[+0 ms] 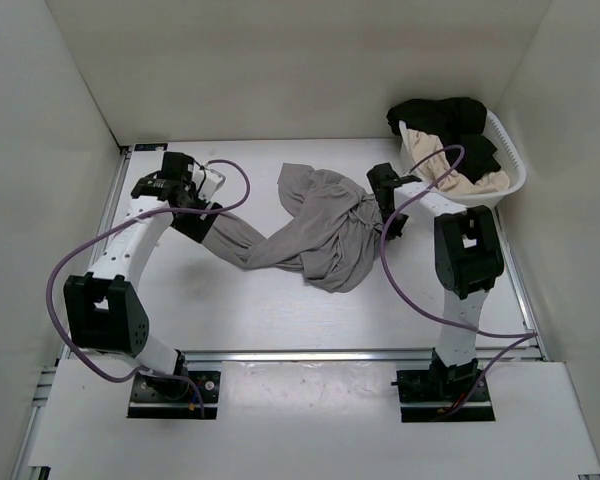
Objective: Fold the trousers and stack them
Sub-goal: Flatten the trousers out
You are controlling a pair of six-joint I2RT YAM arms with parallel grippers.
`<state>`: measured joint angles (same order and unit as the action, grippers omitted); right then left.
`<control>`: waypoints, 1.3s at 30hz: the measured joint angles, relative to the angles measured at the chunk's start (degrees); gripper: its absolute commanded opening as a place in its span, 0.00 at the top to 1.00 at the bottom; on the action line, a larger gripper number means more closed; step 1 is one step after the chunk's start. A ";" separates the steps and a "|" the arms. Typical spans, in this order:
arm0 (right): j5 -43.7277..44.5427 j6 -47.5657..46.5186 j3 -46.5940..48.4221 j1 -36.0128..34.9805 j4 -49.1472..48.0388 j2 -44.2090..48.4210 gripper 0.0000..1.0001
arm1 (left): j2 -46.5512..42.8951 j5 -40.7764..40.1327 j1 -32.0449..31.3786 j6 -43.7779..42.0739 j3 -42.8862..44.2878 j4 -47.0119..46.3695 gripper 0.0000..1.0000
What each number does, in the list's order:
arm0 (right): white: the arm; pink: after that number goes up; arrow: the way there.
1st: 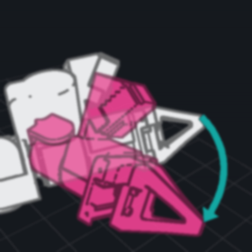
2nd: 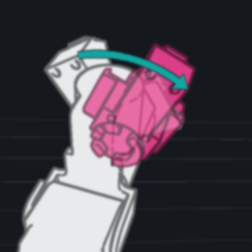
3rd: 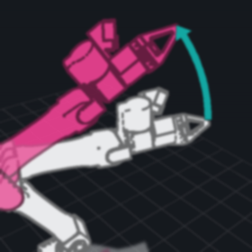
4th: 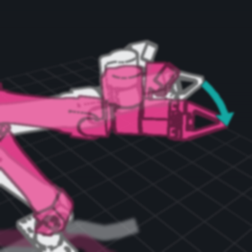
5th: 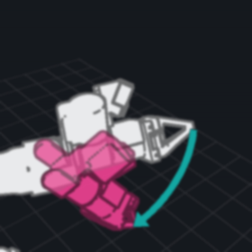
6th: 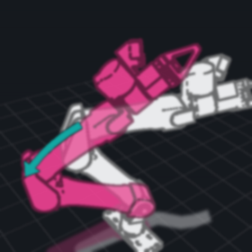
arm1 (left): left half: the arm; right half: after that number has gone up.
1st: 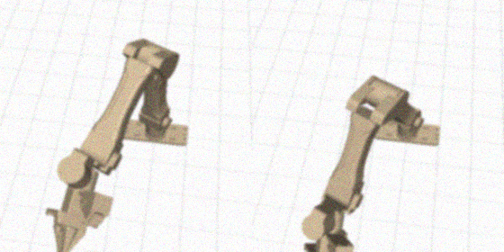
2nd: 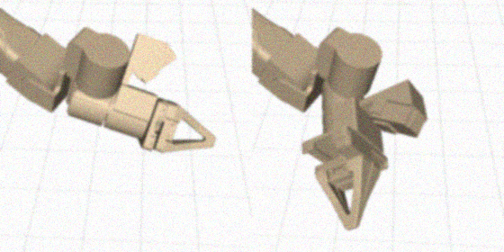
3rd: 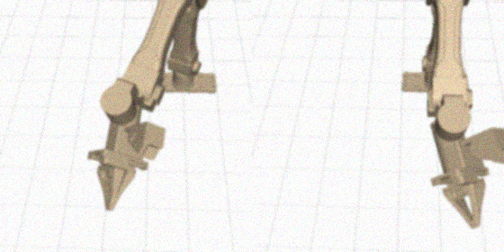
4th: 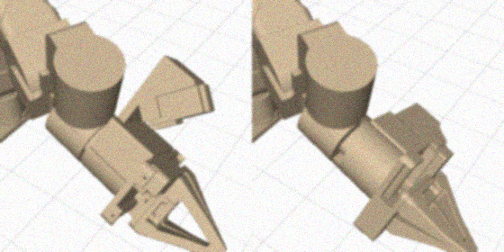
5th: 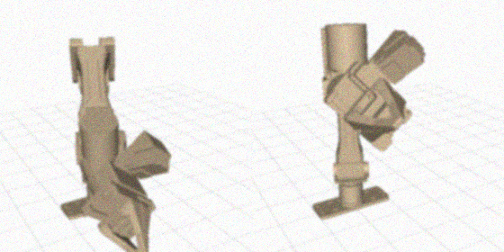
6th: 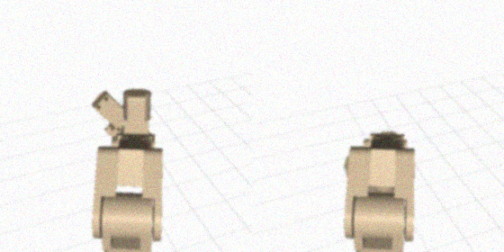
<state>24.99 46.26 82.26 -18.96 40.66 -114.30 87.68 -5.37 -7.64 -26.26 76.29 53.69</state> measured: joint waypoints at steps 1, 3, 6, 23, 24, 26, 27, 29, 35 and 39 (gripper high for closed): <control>-1.22 0.13 0.00 0.17 -0.46 -0.11 1.00 | -0.22 -0.02 -0.04 0.15 -0.15 0.09 0.08; -3.10 0.85 -0.15 1.09 -1.14 -0.61 1.00 | -0.61 0.04 -0.26 0.31 -0.28 0.22 0.08; -5.75 1.31 -2.60 2.23 -3.50 0.50 1.00 | -1.64 0.59 -1.36 0.42 -0.79 0.74 0.08; -14.21 -0.26 -0.57 -24.83 -1.44 6.80 0.33 | -8.07 7.65 -10.58 -2.45 -3.82 5.51 0.08; -13.86 -0.48 -0.17 -24.65 -0.79 7.10 0.26 | -8.07 7.76 -10.60 -2.45 -3.82 5.60 0.08; -13.11 -1.16 -1.60 -23.76 -0.22 9.09 0.24 | -8.07 7.85 -10.67 -2.45 -3.96 5.64 0.08; -12.90 -1.31 -3.41 -23.15 -0.35 10.69 0.24 | -8.07 7.93 -10.67 -2.45 -4.11 5.66 0.08; -12.50 -0.85 -8.94 -21.33 -0.20 15.65 0.26 | -8.07 8.04 -10.75 -2.45 -4.55 5.84 0.08; -11.26 2.89 -21.40 -13.79 -3.26 28.63 0.35 | -7.82 8.39 -11.26 -2.43 -4.74 5.92 0.08; -12.98 1.38 -21.88 -11.52 -10.12 26.67 0.32 | -7.10 8.44 -11.34 -2.38 -4.76 5.92 0.08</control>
<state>12.01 47.64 60.38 -30.48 30.55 -87.64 80.58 3.07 -18.98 -28.64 71.53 59.61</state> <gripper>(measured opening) 0.674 0.919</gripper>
